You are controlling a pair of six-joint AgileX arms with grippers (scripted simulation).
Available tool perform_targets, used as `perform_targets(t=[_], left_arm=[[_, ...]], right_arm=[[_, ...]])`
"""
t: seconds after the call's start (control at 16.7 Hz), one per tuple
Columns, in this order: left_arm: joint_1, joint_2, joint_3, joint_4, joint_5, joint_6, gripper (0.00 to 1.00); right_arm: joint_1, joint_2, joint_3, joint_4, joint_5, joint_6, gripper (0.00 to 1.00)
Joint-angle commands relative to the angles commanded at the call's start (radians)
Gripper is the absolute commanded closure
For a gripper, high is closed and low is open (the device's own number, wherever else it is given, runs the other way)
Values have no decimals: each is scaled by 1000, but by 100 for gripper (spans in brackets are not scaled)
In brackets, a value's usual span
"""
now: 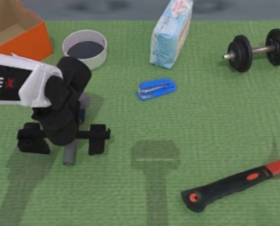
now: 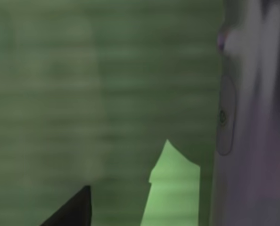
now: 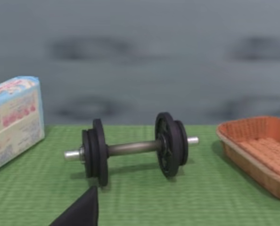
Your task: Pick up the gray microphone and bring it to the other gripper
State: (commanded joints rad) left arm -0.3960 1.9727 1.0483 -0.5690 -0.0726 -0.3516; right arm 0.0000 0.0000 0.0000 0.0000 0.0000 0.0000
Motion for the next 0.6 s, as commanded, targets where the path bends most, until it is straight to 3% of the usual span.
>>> perform_targets(t=[0.18,0.6], left_arm=[[0,0,0,0,0,0,0],[0,0,0,0,0,0,53]], right_arm=[[0,0,0,0,0,0,0],[0,0,0,0,0,0,0]])
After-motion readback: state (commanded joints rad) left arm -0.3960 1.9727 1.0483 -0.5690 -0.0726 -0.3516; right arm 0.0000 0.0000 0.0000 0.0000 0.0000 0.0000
